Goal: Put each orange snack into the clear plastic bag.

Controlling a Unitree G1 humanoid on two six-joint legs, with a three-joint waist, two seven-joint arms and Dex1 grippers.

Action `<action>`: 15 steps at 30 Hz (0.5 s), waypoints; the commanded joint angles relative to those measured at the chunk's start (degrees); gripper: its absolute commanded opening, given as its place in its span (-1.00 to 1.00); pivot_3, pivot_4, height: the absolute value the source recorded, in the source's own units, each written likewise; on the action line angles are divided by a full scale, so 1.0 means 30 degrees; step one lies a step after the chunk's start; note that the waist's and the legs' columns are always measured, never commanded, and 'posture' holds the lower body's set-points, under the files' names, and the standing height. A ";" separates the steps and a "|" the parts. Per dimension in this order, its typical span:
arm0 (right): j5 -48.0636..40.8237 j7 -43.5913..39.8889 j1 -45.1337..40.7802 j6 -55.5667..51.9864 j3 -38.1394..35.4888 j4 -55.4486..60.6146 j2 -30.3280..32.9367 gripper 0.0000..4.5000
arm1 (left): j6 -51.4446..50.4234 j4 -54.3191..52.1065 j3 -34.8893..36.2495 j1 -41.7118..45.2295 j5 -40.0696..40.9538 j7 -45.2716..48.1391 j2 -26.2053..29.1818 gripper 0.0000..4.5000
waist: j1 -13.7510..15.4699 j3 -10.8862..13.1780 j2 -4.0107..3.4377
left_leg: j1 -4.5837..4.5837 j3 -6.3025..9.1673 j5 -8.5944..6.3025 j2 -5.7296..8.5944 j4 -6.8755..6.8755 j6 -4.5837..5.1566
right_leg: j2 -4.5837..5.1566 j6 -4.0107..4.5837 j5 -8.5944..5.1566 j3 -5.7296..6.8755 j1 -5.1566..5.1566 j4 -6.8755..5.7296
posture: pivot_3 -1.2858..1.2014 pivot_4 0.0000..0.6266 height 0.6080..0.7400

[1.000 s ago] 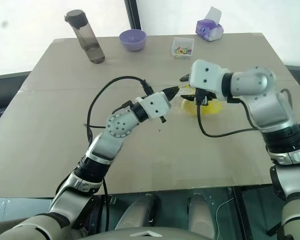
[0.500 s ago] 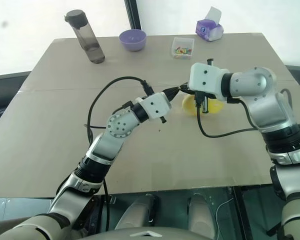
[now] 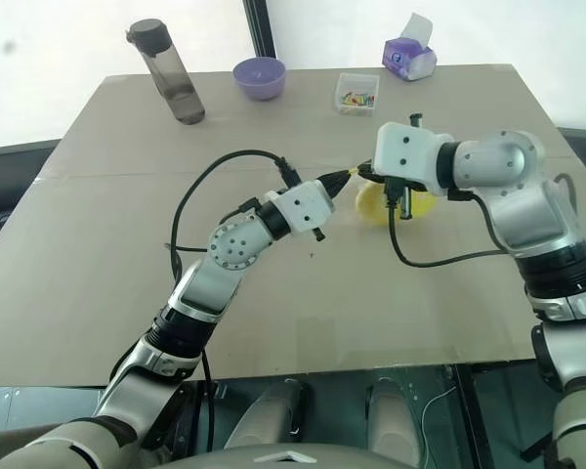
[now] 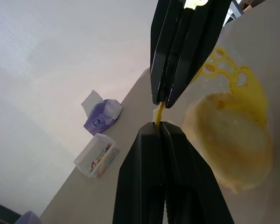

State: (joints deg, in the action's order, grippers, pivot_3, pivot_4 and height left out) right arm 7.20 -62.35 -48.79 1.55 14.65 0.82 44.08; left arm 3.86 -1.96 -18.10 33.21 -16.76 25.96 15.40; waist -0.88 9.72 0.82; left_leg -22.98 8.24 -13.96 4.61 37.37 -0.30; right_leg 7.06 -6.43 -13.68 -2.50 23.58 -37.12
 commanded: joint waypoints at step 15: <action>0.1553 0.0843 -0.0208 0.0502 -0.0910 -0.1324 0.1645 -0.98 | 0.0398 -0.0393 0.0132 0.0208 0.0015 -0.0162 -0.0074 -1.00 | 0.0005 0.0000 0.0000 | 0.0000 -0.0004 0.0000 0.0000 0.0000 0.0000 | 0.0000 0.0000 0.0000 -0.0001 0.0000 0.0000 | 0.03 -0.52 0.99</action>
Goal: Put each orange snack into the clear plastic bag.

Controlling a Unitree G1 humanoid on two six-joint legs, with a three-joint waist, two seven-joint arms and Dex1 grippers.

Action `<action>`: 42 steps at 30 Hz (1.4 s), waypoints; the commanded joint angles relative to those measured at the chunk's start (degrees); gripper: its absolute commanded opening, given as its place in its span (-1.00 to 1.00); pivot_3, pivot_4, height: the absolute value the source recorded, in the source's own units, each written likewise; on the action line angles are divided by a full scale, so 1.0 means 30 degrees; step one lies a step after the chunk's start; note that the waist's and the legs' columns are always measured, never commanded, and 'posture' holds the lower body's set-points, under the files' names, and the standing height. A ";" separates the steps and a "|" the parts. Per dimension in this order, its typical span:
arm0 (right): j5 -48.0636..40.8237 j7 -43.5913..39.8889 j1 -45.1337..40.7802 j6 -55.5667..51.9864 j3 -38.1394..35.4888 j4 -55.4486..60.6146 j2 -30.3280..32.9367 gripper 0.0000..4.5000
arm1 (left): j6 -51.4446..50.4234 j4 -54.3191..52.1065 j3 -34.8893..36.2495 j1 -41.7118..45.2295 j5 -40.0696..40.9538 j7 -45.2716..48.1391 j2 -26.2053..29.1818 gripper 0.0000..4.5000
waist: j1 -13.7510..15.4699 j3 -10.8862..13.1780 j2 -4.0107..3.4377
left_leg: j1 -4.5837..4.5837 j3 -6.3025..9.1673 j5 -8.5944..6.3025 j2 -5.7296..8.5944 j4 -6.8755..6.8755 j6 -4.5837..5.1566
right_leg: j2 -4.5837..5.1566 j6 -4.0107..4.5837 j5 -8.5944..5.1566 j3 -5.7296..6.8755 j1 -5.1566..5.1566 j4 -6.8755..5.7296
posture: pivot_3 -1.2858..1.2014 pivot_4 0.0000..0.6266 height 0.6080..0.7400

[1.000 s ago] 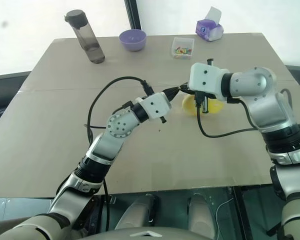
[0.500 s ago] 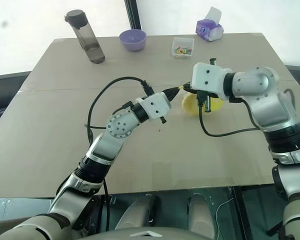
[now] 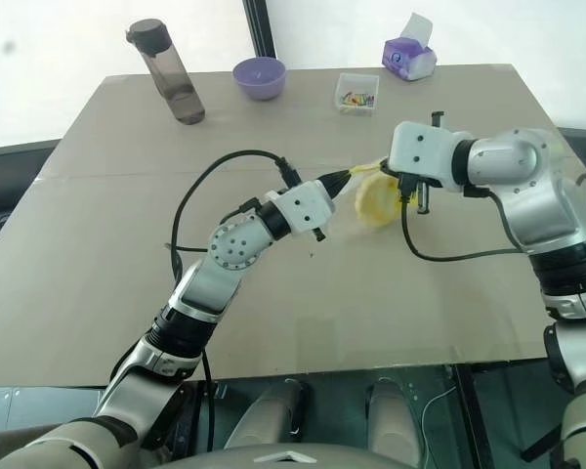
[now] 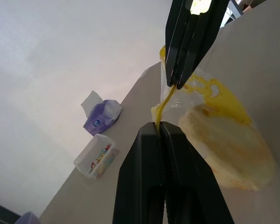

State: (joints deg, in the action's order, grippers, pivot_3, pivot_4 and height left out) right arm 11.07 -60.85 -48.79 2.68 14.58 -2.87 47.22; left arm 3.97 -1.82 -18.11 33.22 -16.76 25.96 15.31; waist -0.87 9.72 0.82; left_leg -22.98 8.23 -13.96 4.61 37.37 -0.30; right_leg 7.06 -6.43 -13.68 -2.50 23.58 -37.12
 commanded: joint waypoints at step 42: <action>0.0279 0.1321 0.1010 0.0557 -0.1740 -0.0843 0.1941 -0.23 | 0.0791 -0.0108 0.0120 0.0435 0.0090 -0.0007 0.0034 -1.00 | -0.0009 0.0001 -0.0001 | 0.0001 -0.0009 0.0000 0.0000 -0.0007 0.0001 | 0.0000 -0.0001 0.0000 -0.0008 -0.0002 0.0005 | 0.03 -0.52 0.99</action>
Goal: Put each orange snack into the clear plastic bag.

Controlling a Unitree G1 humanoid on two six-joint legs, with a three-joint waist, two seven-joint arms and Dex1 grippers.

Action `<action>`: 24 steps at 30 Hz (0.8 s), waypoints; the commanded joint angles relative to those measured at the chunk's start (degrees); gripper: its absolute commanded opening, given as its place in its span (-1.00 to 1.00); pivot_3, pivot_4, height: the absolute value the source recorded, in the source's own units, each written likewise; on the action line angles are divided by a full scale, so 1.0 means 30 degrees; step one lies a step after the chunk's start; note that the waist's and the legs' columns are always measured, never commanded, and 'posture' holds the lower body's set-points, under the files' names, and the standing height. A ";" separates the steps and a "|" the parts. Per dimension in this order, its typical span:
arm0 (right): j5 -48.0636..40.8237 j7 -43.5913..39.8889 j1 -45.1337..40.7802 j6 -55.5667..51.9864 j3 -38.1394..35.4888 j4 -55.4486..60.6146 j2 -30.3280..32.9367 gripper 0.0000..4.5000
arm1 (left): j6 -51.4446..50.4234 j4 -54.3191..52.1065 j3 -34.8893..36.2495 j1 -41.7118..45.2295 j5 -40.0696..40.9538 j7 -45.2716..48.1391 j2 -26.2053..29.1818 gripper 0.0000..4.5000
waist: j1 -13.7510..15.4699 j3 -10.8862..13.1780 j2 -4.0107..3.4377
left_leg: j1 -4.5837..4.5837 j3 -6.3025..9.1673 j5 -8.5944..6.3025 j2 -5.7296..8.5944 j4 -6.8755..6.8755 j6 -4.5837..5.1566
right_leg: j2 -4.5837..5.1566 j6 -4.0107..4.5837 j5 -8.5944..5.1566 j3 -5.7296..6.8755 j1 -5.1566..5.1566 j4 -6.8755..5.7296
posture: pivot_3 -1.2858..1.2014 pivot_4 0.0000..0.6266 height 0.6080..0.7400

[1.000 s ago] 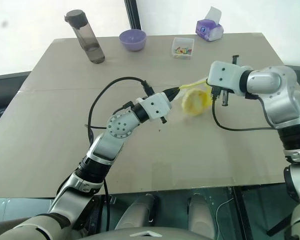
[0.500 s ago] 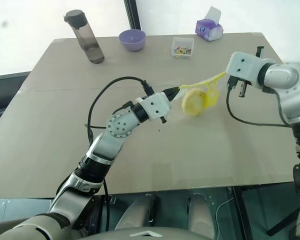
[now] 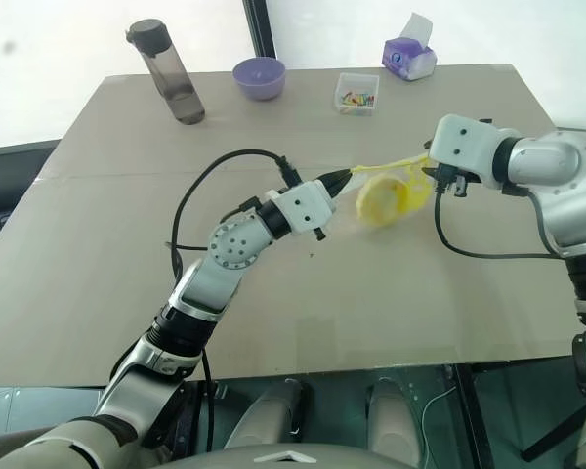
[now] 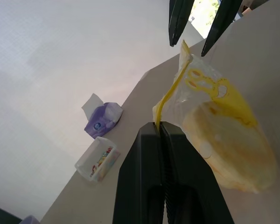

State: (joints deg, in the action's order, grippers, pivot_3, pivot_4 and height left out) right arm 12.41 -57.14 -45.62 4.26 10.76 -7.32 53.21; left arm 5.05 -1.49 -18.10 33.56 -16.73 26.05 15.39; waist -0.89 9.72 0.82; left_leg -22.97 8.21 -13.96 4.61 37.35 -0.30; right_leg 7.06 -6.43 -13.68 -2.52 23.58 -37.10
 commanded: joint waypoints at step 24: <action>-0.0454 -0.0294 0.0167 -0.0111 -0.0654 0.1319 -0.0278 -0.99 | 0.0593 -0.0042 0.0046 0.0305 0.0009 -0.0081 -0.0075 -1.00 | 0.0004 0.0000 0.0000 | 0.0001 0.0000 0.0000 0.0000 0.0001 0.0000 | 0.0001 0.0000 0.0000 0.0001 0.0000 0.0000 | 0.03 -0.52 0.99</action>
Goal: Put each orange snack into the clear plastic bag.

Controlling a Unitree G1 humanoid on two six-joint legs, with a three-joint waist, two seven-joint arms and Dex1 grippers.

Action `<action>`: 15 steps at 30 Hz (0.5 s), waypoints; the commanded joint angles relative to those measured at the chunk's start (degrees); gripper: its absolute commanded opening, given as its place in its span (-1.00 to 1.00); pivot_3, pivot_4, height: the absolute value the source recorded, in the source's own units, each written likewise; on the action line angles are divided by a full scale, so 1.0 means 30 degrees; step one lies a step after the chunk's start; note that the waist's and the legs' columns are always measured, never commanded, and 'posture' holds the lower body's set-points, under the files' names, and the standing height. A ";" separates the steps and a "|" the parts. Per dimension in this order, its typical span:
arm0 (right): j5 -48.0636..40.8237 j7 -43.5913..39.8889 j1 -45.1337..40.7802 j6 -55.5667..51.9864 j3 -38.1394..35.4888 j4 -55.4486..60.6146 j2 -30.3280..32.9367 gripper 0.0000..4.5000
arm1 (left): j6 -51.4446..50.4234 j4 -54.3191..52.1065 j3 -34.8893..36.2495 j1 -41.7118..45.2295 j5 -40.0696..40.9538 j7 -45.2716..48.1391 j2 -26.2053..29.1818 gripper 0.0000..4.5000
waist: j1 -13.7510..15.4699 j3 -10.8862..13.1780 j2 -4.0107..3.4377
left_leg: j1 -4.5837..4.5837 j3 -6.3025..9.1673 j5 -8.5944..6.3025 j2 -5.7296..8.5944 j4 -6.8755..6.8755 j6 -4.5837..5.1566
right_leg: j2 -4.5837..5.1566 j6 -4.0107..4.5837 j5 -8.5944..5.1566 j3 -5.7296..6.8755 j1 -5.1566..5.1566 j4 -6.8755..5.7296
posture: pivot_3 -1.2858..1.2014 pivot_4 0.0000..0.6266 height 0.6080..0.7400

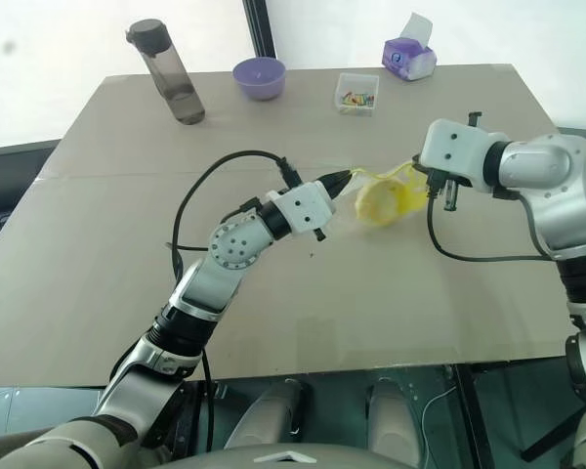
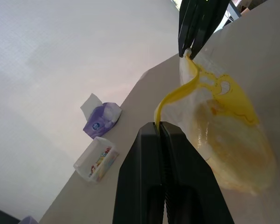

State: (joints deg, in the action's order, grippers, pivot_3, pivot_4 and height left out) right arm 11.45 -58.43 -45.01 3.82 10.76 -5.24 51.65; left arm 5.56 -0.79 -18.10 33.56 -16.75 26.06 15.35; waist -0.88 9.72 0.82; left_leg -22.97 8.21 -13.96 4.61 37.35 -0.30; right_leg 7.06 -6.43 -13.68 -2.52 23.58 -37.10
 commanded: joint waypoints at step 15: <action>0.2848 0.2257 -0.0481 0.0531 -0.0451 -0.1582 0.1178 -0.99 | 0.0337 -0.0414 0.0066 0.0173 0.0003 -0.0044 0.0079 -1.00 | -0.0007 0.0000 -0.0001 | 0.0001 -0.0001 0.0000 0.0000 0.0000 0.0000 | 0.0000 0.0000 0.0000 -0.0001 0.0001 0.0000 | 0.03 -0.52 0.99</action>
State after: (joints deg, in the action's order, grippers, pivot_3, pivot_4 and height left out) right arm 16.96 -53.45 -45.11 5.94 11.40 -7.65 52.15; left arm 5.79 -0.79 -19.17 33.60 -16.75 26.29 15.02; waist -0.90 9.72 0.82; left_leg -22.97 8.20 -13.96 4.61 37.35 -0.30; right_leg 7.06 -6.43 -13.68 -2.52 23.58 -37.10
